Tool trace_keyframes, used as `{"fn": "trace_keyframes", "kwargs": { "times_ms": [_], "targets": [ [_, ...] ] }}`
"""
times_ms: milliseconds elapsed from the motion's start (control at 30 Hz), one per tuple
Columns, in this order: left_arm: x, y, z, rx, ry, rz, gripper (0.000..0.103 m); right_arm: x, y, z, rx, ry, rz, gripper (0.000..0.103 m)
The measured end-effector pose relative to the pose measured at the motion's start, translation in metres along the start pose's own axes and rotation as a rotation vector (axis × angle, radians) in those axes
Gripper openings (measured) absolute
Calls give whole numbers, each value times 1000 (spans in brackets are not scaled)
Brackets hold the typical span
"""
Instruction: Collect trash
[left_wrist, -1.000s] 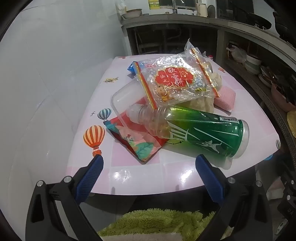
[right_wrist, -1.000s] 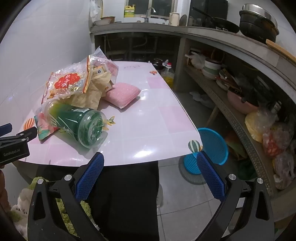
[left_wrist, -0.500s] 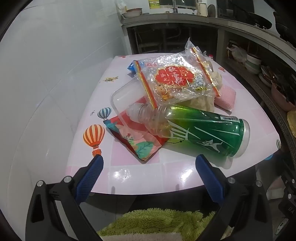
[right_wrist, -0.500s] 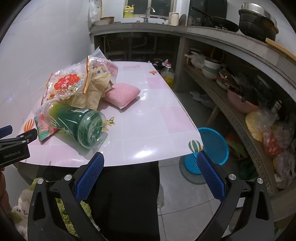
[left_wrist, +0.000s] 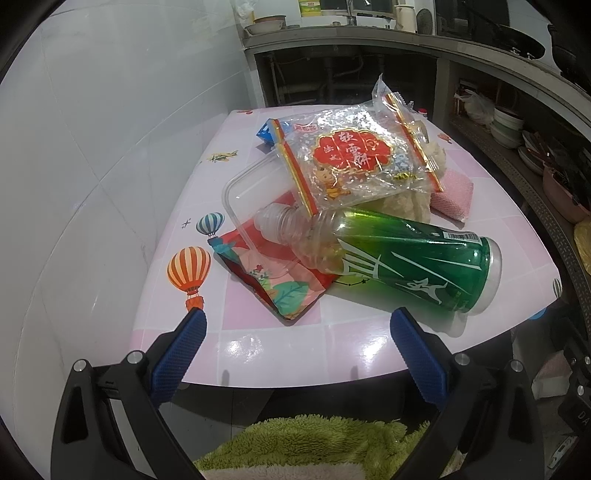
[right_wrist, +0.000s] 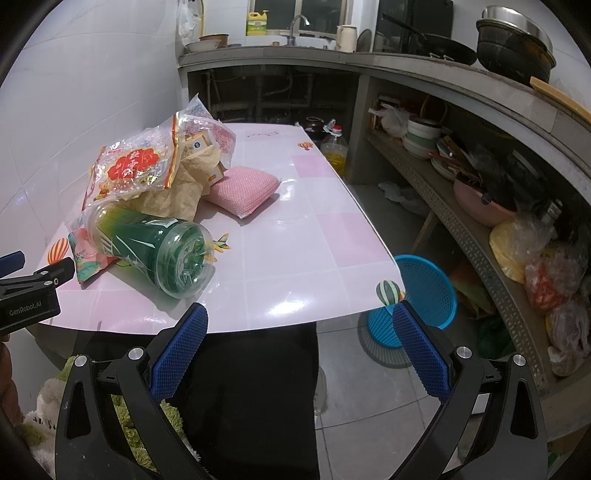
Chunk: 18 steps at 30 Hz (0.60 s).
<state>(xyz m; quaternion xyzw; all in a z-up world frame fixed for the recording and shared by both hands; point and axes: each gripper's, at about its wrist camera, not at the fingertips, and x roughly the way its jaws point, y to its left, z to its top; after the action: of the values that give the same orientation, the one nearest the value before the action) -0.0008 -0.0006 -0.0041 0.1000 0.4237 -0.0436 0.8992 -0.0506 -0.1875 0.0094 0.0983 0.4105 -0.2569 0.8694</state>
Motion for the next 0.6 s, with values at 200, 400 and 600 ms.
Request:
{"fn": "trace_keyframes", "kwargs": {
  "times_ms": [200, 400, 600],
  "targets": [
    [0, 0, 0, -1, 1, 0, 98, -1, -1, 1, 0, -1, 2, 96],
    [3, 6, 0, -4, 1, -3, 98, -2, 0, 2, 0, -2, 2, 96],
    [3, 6, 0, -4, 1, -2, 98, -3, 1, 4, -2, -3, 2, 96]
  ]
}}
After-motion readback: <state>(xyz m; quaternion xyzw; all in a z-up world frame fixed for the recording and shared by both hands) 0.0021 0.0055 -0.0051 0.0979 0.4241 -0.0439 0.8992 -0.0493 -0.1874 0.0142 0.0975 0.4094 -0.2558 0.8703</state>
